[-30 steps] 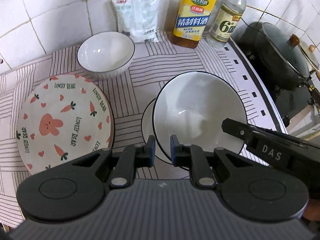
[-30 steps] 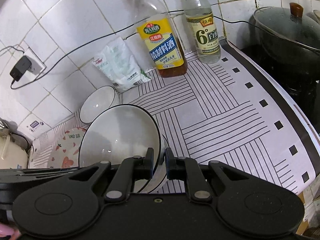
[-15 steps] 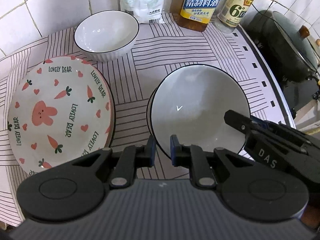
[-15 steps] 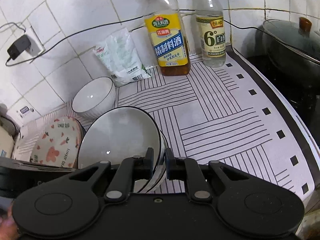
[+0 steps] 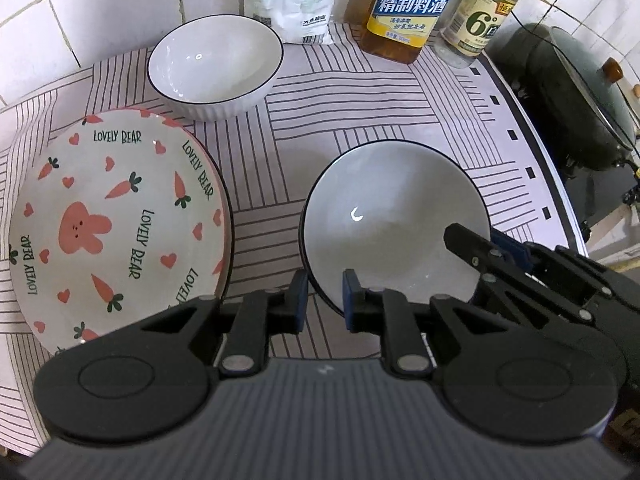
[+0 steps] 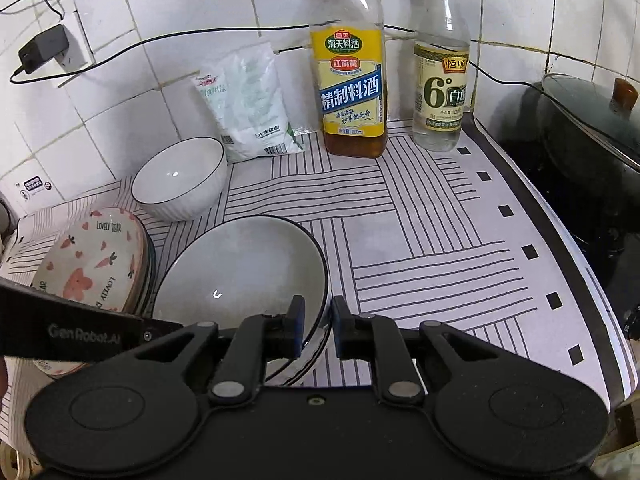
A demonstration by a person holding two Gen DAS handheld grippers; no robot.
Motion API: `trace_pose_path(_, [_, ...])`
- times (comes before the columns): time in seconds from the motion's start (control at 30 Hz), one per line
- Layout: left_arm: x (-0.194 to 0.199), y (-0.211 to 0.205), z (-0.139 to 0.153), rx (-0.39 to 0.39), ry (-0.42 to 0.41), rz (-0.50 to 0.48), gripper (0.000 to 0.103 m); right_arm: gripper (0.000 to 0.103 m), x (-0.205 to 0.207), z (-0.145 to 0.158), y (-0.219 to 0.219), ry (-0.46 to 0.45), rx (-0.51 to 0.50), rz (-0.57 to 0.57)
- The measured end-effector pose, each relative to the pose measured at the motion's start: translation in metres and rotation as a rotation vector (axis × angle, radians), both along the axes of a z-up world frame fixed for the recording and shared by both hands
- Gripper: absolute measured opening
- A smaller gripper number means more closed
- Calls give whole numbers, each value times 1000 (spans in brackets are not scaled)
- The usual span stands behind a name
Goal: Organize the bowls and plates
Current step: 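Lower the second bowl into the first bowl and open both grippers, then reach to the third white bowl by the wall and grasp its rim with both grippers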
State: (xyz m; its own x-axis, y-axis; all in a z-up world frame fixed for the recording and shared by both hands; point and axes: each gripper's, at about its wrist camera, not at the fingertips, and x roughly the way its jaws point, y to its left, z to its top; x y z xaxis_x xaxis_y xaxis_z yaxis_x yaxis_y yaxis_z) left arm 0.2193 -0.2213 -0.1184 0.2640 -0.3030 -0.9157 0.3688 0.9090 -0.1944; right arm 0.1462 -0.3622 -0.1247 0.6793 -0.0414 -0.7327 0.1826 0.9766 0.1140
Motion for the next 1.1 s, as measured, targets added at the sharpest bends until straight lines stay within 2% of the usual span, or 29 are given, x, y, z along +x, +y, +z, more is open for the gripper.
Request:
trace_pose_path(0.1, [1, 5, -1, -28, 36, 4, 16, 21, -4, 3, -2, -9, 33, -12])
trace_pose_path(0.2, [-2, 11, 1, -64, 67, 2, 21, 21, -13, 13, -3, -29, 54, -29])
trace_pose_path(0.37, [-10, 22, 14, -93, 53, -23, 25, 21, -30, 32, -1, -42, 112, -42])
trace_pose_path(0.47, [-14, 29, 24, -99, 27, -38, 27, 21, -36, 40, 2, -43, 148, -37])
trace_pose_path(0.77, [-24, 48, 56, -79, -75, -94, 34, 22, -38, 70, 23, -20, 167, -4])
trace_pose_path(0.93, [-25, 62, 67, -73, -127, -97, 38, 32, -34, 82, 37, -21, 180, 20])
trace_pose_path(1.1, [-17, 90, 73, -90, -181, -53, 39, 41, -20, 90, 52, -32, 208, 60])
